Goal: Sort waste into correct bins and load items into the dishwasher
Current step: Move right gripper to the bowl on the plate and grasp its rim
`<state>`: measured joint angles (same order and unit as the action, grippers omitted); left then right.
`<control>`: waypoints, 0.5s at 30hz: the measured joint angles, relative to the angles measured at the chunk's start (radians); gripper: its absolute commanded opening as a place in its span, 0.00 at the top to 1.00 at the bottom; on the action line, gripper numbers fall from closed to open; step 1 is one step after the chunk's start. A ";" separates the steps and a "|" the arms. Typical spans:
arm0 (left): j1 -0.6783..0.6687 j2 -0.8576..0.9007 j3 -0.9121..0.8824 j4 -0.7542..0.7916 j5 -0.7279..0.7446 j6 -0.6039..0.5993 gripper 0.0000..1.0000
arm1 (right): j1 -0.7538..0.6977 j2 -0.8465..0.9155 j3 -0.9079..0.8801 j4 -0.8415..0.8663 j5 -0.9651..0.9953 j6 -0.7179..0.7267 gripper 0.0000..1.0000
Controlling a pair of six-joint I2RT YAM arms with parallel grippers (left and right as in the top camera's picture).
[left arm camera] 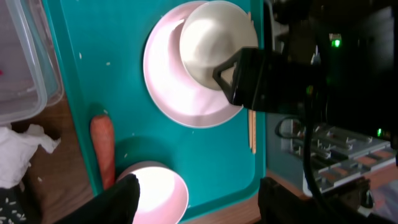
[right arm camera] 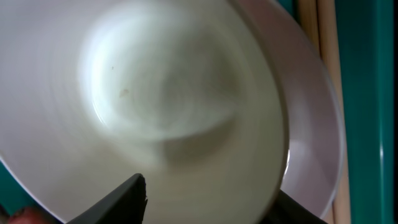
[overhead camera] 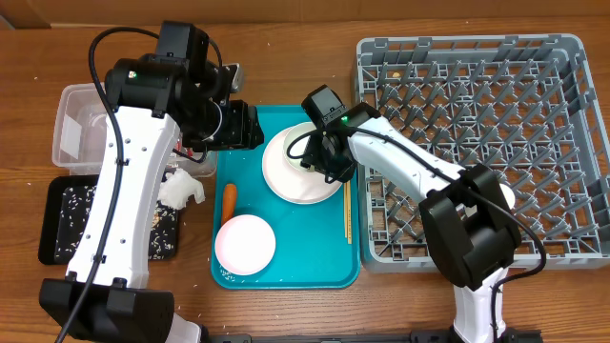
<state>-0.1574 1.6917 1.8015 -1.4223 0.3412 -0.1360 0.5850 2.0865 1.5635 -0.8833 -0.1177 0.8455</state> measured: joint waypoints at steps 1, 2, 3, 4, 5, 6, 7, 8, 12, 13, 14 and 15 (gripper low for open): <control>0.000 0.000 0.000 -0.006 0.000 0.006 0.37 | 0.000 0.001 0.000 0.000 0.000 0.003 0.55; 0.000 0.000 0.000 -0.011 0.000 0.009 0.37 | 0.000 0.000 0.000 0.000 0.000 0.004 0.57; 0.000 0.000 0.000 -0.016 -0.001 0.011 0.38 | 0.001 0.000 0.000 0.000 0.002 0.009 0.57; 0.000 0.000 0.000 -0.018 -0.001 0.013 0.38 | 0.002 0.000 0.000 0.000 0.005 0.013 0.57; 0.000 0.000 0.000 -0.019 -0.001 0.014 0.38 | 0.005 0.002 0.000 0.001 0.014 0.015 0.60; 0.000 0.000 0.000 -0.019 -0.001 0.015 0.39 | 0.008 0.002 0.000 0.003 0.021 0.013 0.73; 0.000 0.000 0.000 -0.021 -0.001 0.016 0.39 | 0.014 0.002 -0.001 0.007 0.030 0.011 0.89; 0.000 0.000 0.000 -0.021 -0.001 0.016 0.39 | 0.020 0.002 -0.001 0.009 0.034 0.008 0.96; 0.000 0.000 0.000 -0.034 -0.006 0.016 0.35 | 0.041 0.001 -0.001 0.000 0.050 -0.004 0.96; 0.000 0.000 0.000 -0.038 -0.010 0.017 0.34 | 0.044 -0.001 -0.001 -0.015 0.055 -0.011 0.96; 0.000 0.000 0.000 -0.042 -0.018 0.017 0.30 | 0.046 -0.005 -0.001 -0.031 0.060 -0.018 0.96; 0.000 0.000 0.000 -0.047 -0.025 0.019 0.28 | 0.047 -0.013 -0.001 -0.052 0.070 -0.028 0.96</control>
<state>-0.1574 1.6917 1.8015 -1.4696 0.3161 -0.1165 0.6319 2.0731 1.5627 -0.9352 -0.0479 0.8177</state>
